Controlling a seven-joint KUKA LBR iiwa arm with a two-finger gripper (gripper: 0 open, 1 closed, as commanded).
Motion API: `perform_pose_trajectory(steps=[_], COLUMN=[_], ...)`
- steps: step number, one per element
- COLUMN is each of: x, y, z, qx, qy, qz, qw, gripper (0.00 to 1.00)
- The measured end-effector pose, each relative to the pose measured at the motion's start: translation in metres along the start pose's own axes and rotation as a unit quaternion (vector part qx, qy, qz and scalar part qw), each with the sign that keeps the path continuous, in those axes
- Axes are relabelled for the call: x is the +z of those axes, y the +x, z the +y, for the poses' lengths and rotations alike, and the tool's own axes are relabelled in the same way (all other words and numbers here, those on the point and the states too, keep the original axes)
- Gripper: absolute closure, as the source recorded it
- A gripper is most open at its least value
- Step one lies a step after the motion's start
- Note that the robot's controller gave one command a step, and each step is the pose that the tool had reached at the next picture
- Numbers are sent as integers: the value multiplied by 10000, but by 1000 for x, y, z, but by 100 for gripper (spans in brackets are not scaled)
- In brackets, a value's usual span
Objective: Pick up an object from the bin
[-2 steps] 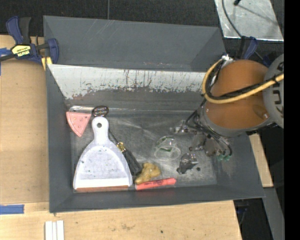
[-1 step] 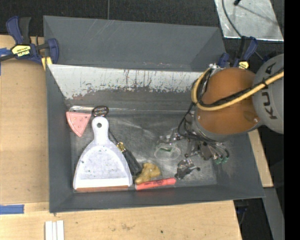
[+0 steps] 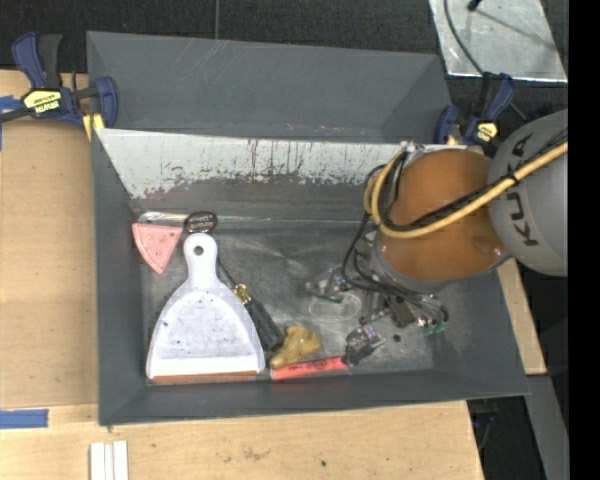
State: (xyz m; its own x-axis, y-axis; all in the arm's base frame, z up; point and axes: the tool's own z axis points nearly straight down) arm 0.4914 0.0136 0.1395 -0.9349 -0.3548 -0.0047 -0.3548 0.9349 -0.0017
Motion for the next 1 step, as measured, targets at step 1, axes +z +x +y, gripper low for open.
perform_pose_trajectory(steps=[1], x=[47], y=[-9], z=[34], qx=[-549], qy=[-1], qz=[0], qw=[9985], gripper=[0])
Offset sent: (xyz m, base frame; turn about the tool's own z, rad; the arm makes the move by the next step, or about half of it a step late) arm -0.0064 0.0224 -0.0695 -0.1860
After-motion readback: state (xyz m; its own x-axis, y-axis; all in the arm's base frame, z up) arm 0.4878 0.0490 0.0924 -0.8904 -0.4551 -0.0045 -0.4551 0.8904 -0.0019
